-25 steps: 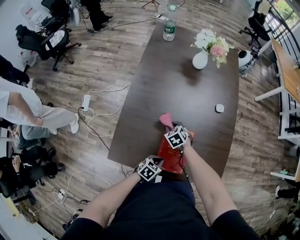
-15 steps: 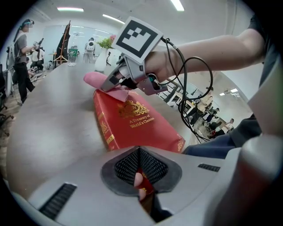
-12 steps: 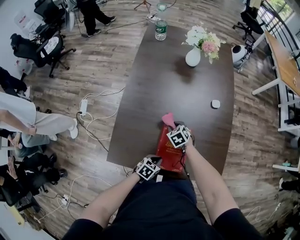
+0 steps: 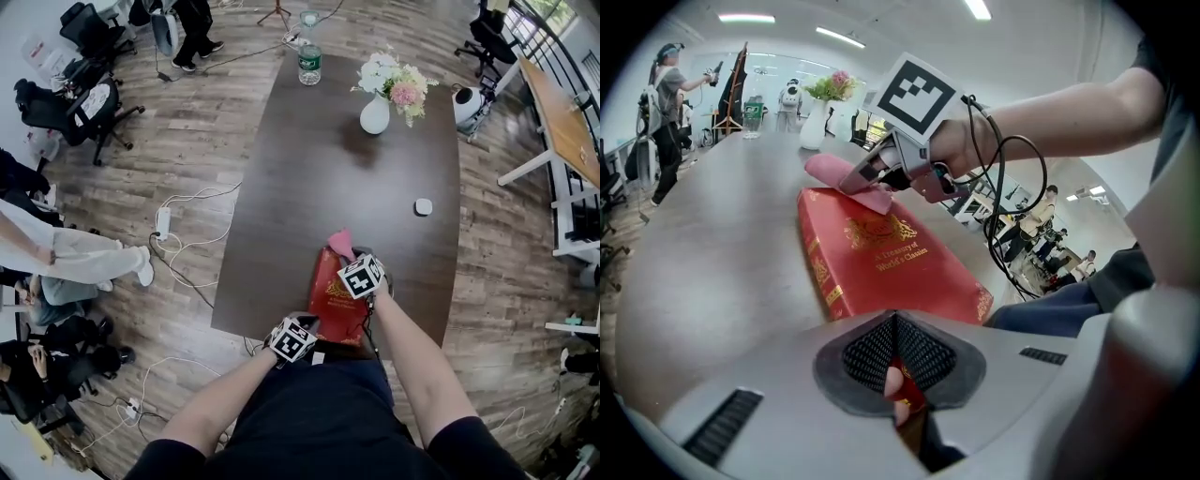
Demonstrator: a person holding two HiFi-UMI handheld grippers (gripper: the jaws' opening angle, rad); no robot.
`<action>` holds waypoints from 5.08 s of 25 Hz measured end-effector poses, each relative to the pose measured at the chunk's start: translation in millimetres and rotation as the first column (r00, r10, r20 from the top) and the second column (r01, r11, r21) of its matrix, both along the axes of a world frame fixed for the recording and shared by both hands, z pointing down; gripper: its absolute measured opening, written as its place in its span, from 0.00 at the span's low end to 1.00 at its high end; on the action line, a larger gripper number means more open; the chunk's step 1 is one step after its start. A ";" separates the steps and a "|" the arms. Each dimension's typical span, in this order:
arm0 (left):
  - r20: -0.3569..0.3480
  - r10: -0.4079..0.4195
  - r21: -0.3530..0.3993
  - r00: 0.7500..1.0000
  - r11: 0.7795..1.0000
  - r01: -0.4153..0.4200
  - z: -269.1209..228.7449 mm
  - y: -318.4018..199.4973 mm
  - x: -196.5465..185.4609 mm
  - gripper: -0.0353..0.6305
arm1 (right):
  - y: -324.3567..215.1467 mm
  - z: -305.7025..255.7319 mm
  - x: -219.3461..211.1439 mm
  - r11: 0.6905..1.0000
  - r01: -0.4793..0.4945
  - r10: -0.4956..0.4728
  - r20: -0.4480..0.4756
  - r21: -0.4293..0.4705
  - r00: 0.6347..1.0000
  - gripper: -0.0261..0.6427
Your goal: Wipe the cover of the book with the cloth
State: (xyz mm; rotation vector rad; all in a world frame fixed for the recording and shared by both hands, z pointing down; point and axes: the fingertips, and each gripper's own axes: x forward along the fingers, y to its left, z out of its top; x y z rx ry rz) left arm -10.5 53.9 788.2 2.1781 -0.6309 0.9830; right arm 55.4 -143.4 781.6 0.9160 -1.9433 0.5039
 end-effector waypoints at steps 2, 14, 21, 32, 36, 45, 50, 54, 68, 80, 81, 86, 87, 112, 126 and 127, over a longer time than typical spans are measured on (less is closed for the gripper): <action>0.010 0.002 -0.011 1.000 1.000 -0.002 0.9 1.8 -1.5 0.05 | 1.6 0.3 6.7 1.000 -0.012 0.012 -0.002 -0.001 1.000 0.22; -0.008 0.003 -0.016 1.000 1.000 -0.003 -0.6 -0.3 -0.2 0.05 | 7.6 1.6 36.7 0.997 -0.074 0.074 -0.011 0.000 0.997 0.22; -0.011 0.009 -0.014 1.000 1.000 -0.010 0.3 -1.6 1.8 0.05 | 8.3 1.7 44.9 0.996 -0.087 0.087 -0.014 0.008 0.996 0.22; -0.014 0.006 -0.023 1.000 1.000 -0.006 0.4 -1.6 1.6 0.05 | 12.4 2.2 55.8 0.994 -0.111 0.112 -0.014 0.013 0.994 0.22; -0.010 0.011 -0.023 1.000 1.000 -0.012 0.6 -0.9 1.5 0.05 | 14.6 1.0 61.7 0.992 -0.129 0.129 -0.018 0.016 0.992 0.22; -0.014 0.014 -0.028 1.000 1.000 -0.015 -0.5 -0.7 0.2 0.05 | 20.1 2.2 72.4 0.985 -0.171 0.171 -0.002 0.011 0.985 0.22; -0.012 0.024 -0.024 1.000 0.999 -0.024 0.4 -1.6 -0.1 0.05 | 23.1 0.0 80.1 0.979 -0.201 0.201 -0.007 0.011 0.979 0.22; -0.012 0.028 -0.022 1.000 0.999 -0.029 1.1 -2.1 -0.3 0.05 | 25.9 1.7 84.0 0.976 -0.218 0.218 -0.002 0.006 0.976 0.22; 0.000 0.039 -0.007 0.999 0.999 -0.039 -6.9 -6.6 1.4 0.05 | 37.6 -1.1 98.0 0.969 -0.248 0.248 -0.035 -0.002 0.968 0.22; 0.069 0.015 -0.062 0.997 0.998 -0.010 2.7 1.3 -0.6 0.05 | 63.6 10.2 119.9 0.961 -0.271 0.269 -0.035 -0.052 0.962 0.22; 0.080 0.004 -0.060 0.997 0.998 0.000 2.6 1.5 -0.1 0.05 | 64.1 9.9 121.5 0.963 -0.263 0.263 -0.023 -0.048 0.965 0.22; 0.130 -0.021 -0.041 0.991 0.999 0.027 5.0 -1.5 -2.0 0.05 | 50.5 1.2 115.6 0.978 -0.209 0.208 0.077 0.003 0.975 0.22; 0.143 -0.029 -0.041 0.989 0.999 0.035 5.6 -0.4 -4.0 0.05 | 50.3 -2.6 111.5 0.979 -0.203 0.202 0.101 0.001 0.974 0.22; 0.177 -0.096 -0.002 0.980 0.995 0.098 5.7 -2.8 -4.1 0.05 | 33.2 -22.9 -49.5 0.941 0.328 -0.335 0.090 0.084 0.938 0.22; 0.161 -0.105 0.012 0.981 0.994 0.104 6.2 -2.8 -4.2 0.05 | 37.7 4.4 -82.5 0.862 0.500 -0.500 -0.024 0.079 0.866 0.22; 0.159 -0.107 0.018 0.981 0.994 0.105 5.9 -4.1 -4.6 0.05 | 37.3 3.9 -82.3 0.862 0.501 -0.501 -0.024 0.082 0.865 0.22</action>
